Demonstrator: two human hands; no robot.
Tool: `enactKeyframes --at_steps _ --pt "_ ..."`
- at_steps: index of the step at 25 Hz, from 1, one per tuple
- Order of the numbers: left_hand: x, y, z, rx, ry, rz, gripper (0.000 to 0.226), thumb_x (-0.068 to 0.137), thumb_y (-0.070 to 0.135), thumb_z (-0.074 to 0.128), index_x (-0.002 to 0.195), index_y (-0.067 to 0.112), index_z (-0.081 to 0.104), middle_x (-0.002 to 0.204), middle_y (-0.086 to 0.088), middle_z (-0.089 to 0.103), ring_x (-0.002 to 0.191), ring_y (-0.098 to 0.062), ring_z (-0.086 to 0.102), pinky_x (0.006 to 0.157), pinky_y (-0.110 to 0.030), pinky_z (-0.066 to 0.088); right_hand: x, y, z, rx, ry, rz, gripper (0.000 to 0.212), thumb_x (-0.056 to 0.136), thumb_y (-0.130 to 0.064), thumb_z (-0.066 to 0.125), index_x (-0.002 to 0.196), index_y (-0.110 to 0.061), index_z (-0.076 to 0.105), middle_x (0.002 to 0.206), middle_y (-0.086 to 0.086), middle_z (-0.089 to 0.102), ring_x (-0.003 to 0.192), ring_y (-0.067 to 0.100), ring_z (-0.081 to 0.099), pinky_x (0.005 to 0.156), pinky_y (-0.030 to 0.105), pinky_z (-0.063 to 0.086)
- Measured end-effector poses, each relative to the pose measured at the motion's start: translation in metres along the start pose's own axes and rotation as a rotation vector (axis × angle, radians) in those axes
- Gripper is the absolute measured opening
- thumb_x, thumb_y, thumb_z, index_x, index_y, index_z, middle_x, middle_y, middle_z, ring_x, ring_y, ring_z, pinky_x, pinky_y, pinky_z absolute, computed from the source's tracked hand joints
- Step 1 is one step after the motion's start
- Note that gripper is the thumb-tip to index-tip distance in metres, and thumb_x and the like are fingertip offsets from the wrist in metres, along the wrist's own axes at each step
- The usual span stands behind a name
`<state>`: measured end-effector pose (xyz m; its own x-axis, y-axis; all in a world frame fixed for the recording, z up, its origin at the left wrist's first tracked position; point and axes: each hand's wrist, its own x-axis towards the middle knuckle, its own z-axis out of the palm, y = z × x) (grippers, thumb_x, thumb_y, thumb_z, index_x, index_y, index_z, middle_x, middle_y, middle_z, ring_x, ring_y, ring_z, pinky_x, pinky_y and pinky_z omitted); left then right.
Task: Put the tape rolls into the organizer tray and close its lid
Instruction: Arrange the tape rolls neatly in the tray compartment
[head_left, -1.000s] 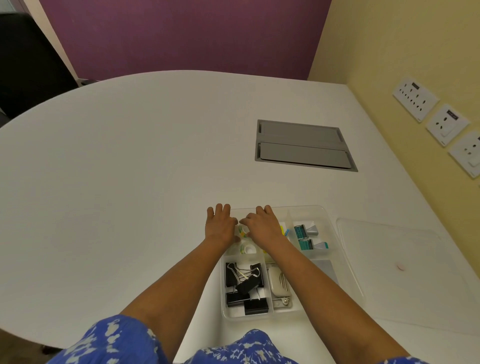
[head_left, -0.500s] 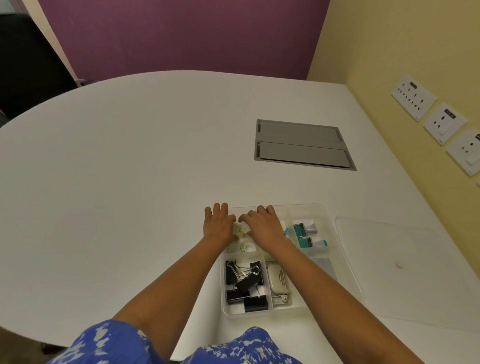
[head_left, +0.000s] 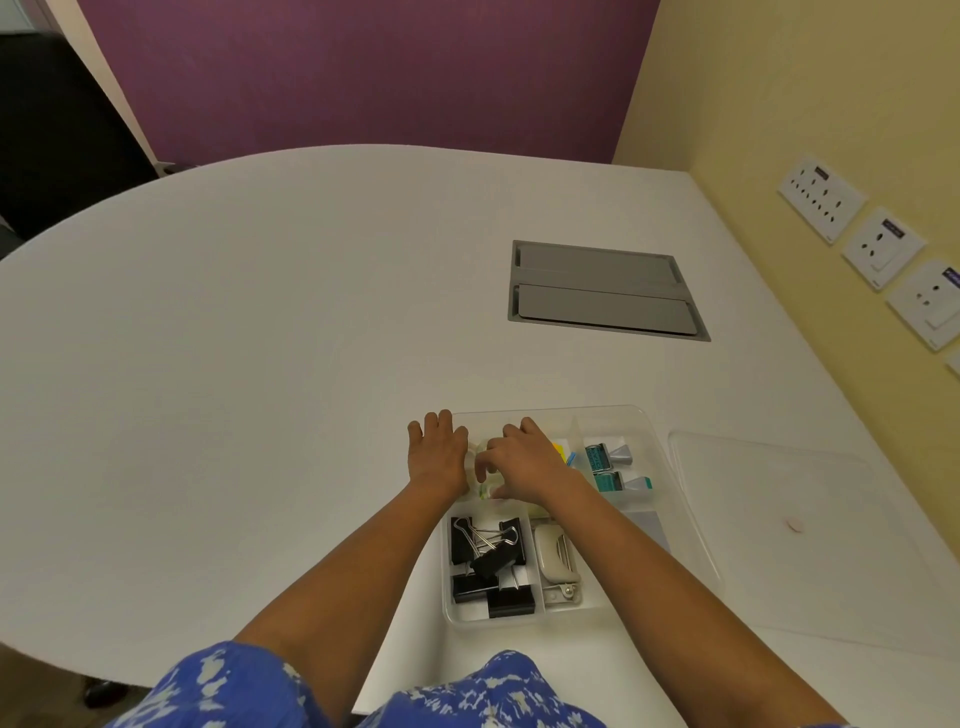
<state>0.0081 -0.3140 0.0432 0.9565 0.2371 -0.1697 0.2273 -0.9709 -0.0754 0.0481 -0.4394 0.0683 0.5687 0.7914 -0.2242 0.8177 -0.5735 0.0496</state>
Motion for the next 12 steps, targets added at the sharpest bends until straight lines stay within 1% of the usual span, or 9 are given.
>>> enactKeyframes --at_steps 7,12 --pt "0.0028 -0.0011 0.0021 -0.001 0.022 -0.001 0.058 0.079 0.036 0.071 0.129 0.021 0.047 0.135 -0.007 0.038 0.129 -0.026 0.032 0.108 -0.04 0.025 0.0041 0.0005 0.0018 -0.057 -0.003 -0.02 0.028 0.082 -0.036 0.068 0.106 -0.024 0.063 0.111 0.001 0.069 0.108 0.024 0.052 0.099 0.036 0.031" --pt "0.0029 -0.0026 0.0035 -0.022 0.049 0.006 0.054 0.08 0.035 0.07 0.127 0.021 0.049 0.134 -0.007 0.04 0.128 -0.025 0.033 0.108 -0.04 0.026 0.0056 0.0007 0.0034 -0.046 -0.019 0.005 0.031 0.083 -0.04 0.067 0.109 -0.023 0.063 0.115 0.001 0.068 0.112 0.024 0.051 0.1 0.037 0.031"
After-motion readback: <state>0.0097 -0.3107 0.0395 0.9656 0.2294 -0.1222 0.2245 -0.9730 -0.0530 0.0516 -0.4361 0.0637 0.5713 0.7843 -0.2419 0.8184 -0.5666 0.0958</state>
